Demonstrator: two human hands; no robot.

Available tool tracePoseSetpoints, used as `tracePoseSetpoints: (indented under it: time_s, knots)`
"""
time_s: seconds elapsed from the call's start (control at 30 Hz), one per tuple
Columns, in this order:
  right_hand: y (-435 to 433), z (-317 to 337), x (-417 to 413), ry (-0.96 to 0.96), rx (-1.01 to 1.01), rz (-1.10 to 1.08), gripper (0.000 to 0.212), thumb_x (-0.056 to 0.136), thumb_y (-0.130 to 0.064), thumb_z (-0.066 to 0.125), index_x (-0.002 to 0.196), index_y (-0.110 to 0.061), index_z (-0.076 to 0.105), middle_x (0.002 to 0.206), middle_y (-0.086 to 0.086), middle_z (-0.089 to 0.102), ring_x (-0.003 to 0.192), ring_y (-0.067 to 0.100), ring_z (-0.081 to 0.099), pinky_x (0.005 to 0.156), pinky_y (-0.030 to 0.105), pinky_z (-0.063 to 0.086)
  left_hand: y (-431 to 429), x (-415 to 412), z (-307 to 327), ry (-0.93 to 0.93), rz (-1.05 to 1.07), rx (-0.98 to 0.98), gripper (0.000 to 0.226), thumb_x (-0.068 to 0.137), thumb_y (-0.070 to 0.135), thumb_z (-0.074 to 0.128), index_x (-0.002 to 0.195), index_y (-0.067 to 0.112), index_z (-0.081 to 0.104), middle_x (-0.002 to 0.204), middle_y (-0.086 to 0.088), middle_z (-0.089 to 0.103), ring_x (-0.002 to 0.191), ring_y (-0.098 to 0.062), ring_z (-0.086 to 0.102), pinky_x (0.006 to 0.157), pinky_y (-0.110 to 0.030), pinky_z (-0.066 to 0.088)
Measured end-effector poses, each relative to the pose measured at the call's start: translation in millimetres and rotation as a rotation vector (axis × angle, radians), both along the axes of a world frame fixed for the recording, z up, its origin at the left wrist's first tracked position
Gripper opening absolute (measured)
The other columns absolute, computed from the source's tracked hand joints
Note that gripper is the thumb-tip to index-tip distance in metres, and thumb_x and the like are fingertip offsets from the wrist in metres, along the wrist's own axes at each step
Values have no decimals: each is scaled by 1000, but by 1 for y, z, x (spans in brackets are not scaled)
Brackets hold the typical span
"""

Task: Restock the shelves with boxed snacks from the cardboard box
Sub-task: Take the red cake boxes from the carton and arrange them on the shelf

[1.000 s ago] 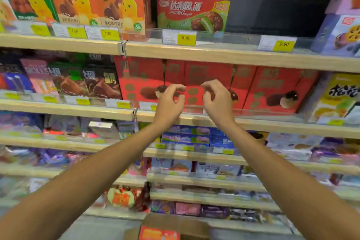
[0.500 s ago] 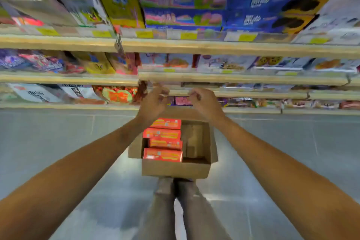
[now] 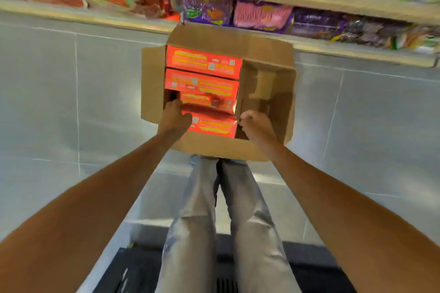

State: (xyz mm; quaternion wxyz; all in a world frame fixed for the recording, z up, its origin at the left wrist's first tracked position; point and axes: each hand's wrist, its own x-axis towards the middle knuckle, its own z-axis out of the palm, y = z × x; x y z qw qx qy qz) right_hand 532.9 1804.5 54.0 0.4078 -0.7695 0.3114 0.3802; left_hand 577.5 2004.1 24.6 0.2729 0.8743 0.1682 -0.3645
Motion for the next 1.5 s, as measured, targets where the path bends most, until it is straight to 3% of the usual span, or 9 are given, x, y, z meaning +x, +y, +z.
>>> tracePoseSetpoints:
  time_s: [0.17,0.33,0.47,0.77,0.97,1.1,1.2,1.37,1.5]
  knots:
    - [15,-77,-24,153,-30,-91,34,94,-22,44,123,-6,52,105,5,52,94,18,48,78,30,39,9,-23,-73,37,96,135,60,80,5,50,137,-1,32,141,-18,35,130,-35,35,105,-44,36]
    - [28,-120,-30,225,-5,-180,53,93,-42,51,132,-8,39,122,7,51,96,21,53,71,28,39,16,-34,-114,43,216,235,66,80,5,45,142,3,24,145,-13,29,131,-34,33,105,-49,35]
    - [34,-137,-25,251,41,-198,14,94,-22,47,99,-11,55,92,6,53,73,16,49,61,26,37,20,-37,-129,120,295,273,51,88,10,43,137,1,30,141,-18,33,132,-37,31,106,-46,30]
    - [31,-145,-19,282,74,-381,15,89,-17,51,77,-24,44,82,-3,53,87,17,53,84,36,46,27,-36,-129,139,344,276,45,85,10,45,128,-1,40,133,-19,42,125,-37,40,101,-47,38]
    - [8,-107,2,239,53,-411,25,91,-22,51,114,-17,42,92,-3,54,77,8,51,61,24,39,16,-30,-77,119,422,182,50,79,29,45,122,4,51,124,-17,50,115,-37,49,98,-49,43]
    - [-10,-57,18,203,-10,-410,43,87,-25,50,129,-16,42,116,4,54,104,21,55,87,35,47,9,-15,-27,87,481,21,39,71,34,42,92,14,67,101,-10,65,95,-29,62,91,-44,51]
    - [-29,-16,30,174,-38,-380,47,83,-28,52,127,-13,43,116,6,58,103,27,60,91,43,52,-4,1,21,66,542,-88,16,85,18,49,74,18,60,84,-2,65,83,-20,60,78,-32,50]
    - [-54,62,42,93,4,-437,19,88,-29,58,101,-20,48,98,4,64,83,20,66,74,34,58,-21,21,102,-28,465,-296,9,91,11,54,95,14,62,78,9,61,65,-2,57,46,-10,45]
    - [-71,135,53,36,0,-431,10,91,-24,58,87,-17,53,98,10,65,80,21,66,71,33,57,-29,30,175,-51,318,-431,16,78,-2,69,85,12,64,75,4,65,60,-3,65,56,-19,51]
